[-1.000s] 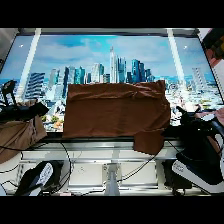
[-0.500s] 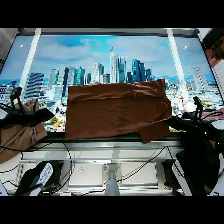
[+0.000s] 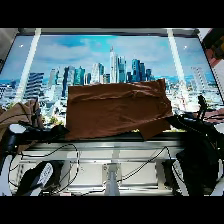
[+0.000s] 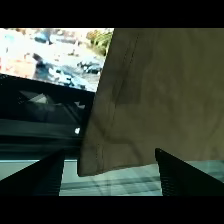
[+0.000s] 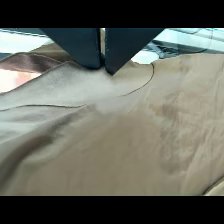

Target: Fold the clothes and pants, and hang the long-sleeved shirts on hangers.

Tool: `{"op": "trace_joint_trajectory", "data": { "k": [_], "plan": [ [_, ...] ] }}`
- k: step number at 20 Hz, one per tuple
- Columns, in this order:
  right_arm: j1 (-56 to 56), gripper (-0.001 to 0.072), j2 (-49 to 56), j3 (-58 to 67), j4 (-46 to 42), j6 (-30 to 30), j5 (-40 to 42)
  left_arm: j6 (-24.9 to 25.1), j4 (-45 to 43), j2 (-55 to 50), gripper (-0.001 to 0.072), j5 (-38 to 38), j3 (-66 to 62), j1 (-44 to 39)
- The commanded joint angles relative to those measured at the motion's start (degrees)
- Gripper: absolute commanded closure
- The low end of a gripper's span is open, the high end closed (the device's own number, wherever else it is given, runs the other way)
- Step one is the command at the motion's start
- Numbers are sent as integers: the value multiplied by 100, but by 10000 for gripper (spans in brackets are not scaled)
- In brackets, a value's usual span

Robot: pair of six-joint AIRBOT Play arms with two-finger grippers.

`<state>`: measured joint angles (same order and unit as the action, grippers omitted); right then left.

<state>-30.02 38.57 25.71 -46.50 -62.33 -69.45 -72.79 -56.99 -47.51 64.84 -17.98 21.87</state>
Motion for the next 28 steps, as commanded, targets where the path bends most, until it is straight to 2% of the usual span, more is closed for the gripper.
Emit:
{"op": "trace_joint_trajectory", "data": {
  "k": [1, 3, 5, 11, 12, 14, 15, 17, 18, 19, 20, 24, 28],
  "plan": [
    [7, 699, -20, 0, 17, -9, 4, -4, 109, 20, 90, -116, 260, -2],
    [7, 699, -20, -2, 17, -7, 4, -4, 109, -2, 95, -120, 310, -4],
    [7, 699, -20, 0, 17, -9, 4, -2, 118, -24, 224, -120, 352, -7],
    [7, 700, -20, 0, 20, -9, 4, 20, 225, -254, 234, -138, 354, -299],
    [7, 699, -20, 0, 20, -9, 4, 17, 225, -291, 273, -214, 354, -433],
    [7, 699, -20, 0, 20, -9, 4, 15, 225, -289, 468, -531, 352, -638],
    [7, 699, -20, 0, 20, -9, 4, 13, 227, -286, 491, -693, 350, -678],
    [7, 699, -20, 0, 20, -9, 2, -31, 221, -284, 493, -962, 337, -671],
    [7, 699, -20, 0, 20, -9, 4, -81, 225, -284, 542, -1086, 337, -671],
    [7, 699, -20, 0, 20, -9, 4, -129, 243, -284, 630, -1169, 337, -671],
    [7, 699, -20, 0, 20, -9, 2, -131, 297, -278, 674, -1180, 334, -671],
    [7, 699, -20, 0, 131, -17, -44, -131, 356, -11, 678, -1158, 212, -671],
    [7, 700, -20, 2, 866, -31, -319, -136, 356, 693, 678, -1016, -330, -671]
  ]
}}
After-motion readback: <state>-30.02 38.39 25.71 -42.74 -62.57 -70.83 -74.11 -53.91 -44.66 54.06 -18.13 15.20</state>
